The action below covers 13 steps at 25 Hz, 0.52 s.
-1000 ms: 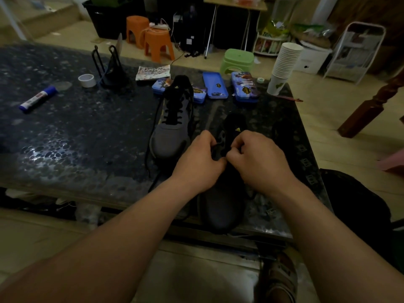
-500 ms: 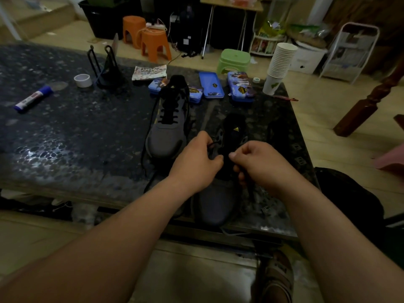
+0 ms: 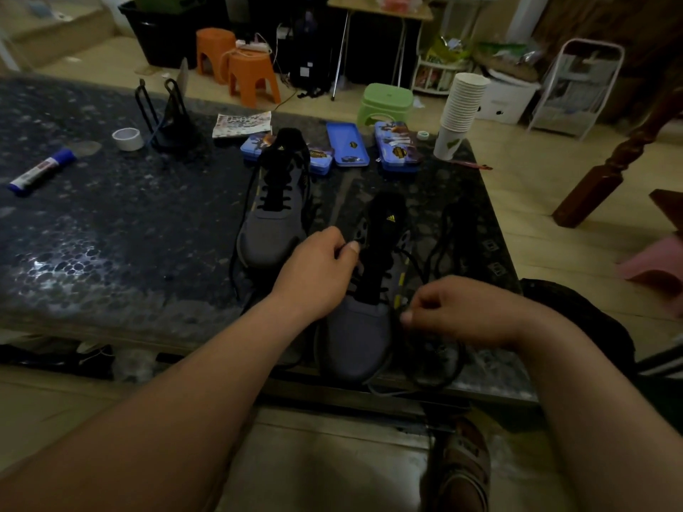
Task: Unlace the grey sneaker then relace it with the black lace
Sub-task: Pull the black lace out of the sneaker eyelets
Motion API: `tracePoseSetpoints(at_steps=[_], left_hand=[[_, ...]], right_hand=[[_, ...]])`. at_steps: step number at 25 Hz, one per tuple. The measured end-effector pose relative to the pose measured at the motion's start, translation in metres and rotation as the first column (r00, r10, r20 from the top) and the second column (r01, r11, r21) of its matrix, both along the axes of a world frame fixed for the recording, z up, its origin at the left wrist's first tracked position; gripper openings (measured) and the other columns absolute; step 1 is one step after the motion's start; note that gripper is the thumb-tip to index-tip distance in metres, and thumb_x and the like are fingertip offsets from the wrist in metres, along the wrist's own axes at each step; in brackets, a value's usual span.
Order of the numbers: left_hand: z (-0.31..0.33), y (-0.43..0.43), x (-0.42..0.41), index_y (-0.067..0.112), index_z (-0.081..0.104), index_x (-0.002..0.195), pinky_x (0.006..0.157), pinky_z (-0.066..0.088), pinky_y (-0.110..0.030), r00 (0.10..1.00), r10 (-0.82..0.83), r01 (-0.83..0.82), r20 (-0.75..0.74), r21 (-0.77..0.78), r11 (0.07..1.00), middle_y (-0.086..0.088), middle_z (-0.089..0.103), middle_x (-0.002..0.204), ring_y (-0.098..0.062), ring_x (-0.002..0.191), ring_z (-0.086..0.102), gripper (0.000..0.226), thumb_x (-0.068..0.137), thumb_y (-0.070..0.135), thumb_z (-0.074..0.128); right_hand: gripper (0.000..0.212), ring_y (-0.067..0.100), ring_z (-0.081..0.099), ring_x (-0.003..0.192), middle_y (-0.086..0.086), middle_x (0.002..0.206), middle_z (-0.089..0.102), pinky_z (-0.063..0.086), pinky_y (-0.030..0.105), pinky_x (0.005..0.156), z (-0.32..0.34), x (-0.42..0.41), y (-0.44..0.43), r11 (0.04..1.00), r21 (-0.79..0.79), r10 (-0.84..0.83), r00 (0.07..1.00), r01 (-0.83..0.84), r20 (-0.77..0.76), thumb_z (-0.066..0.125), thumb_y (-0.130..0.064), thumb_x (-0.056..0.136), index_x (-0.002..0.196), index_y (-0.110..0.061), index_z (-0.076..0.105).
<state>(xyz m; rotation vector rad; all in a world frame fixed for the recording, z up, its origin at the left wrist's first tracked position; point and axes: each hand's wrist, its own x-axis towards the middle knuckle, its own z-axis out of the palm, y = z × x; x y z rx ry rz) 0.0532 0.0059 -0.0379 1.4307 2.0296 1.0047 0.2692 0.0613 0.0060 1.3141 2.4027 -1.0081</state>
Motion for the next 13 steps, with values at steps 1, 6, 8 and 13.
tracePoseSetpoints(at_steps=[1, 6, 8, 13], left_hand=[[0.001, 0.0, -0.002, 0.017, 0.045, 0.078, 0.062, 0.035, -0.036, 0.999, 0.044, -0.044, 0.012, 0.009, 0.999, -0.002, 0.054, 0.08, -0.021, 0.075, 0.054, 0.036, 0.107, 0.039, 0.049], [0.006, -0.007, 0.006, 0.025, 0.058, 0.113, 0.088, 0.042, -0.042, 0.887, 0.141, 0.011, -0.44, 0.325, 0.946, 0.0, 0.049, 0.122, -0.025, 0.112, 0.049, 0.024, 0.09, 0.027, 0.067], [0.004, -0.006, 0.016, 0.029, 0.062, 0.117, 0.09, 0.041, -0.042, 0.806, 0.005, 0.192, -0.592, 0.27, 0.943, 0.003, 0.049, 0.123, -0.024, 0.114, 0.047, 0.031, 0.087, 0.031, 0.069], [-0.003, 0.005, 0.011, 0.036, 0.064, 0.117, 0.089, 0.037, -0.041, 0.803, -0.017, 0.168, -0.596, 0.199, 0.966, 0.005, 0.047, 0.119, -0.023, 0.113, 0.046, 0.032, 0.088, 0.044, 0.072]], right_hand=[[0.029, 0.013, 0.063, 0.071, 0.004, 0.081, 0.069, 0.047, 0.032, 0.064, -0.003, -0.005, 0.0, 0.988, 0.118, -0.092, 0.995, 0.096, -0.043, 0.064, -0.046, 0.098, 0.089, -0.019, 0.07], [0.044, 0.016, 0.06, 0.079, -0.004, 0.088, 0.062, 0.05, 0.039, 0.068, -0.01, -0.042, 0.001, 0.779, 0.289, -0.408, 0.799, 0.557, -0.442, 0.059, -0.068, 0.091, 0.09, -0.024, 0.055], [0.041, 0.016, 0.06, 0.082, -0.004, 0.092, 0.061, 0.052, 0.041, 0.073, -0.013, -0.05, 0.009, 0.756, 0.301, -0.421, 0.784, 0.581, -0.456, 0.061, -0.065, 0.089, 0.091, -0.025, 0.056], [0.023, 0.016, 0.06, 0.063, -0.001, 0.069, 0.064, 0.046, 0.031, 0.055, -0.014, -0.05, 0.025, 0.777, 0.032, -0.52, 0.67, 0.629, -0.529, 0.065, -0.034, 0.09, 0.081, -0.013, 0.068]])
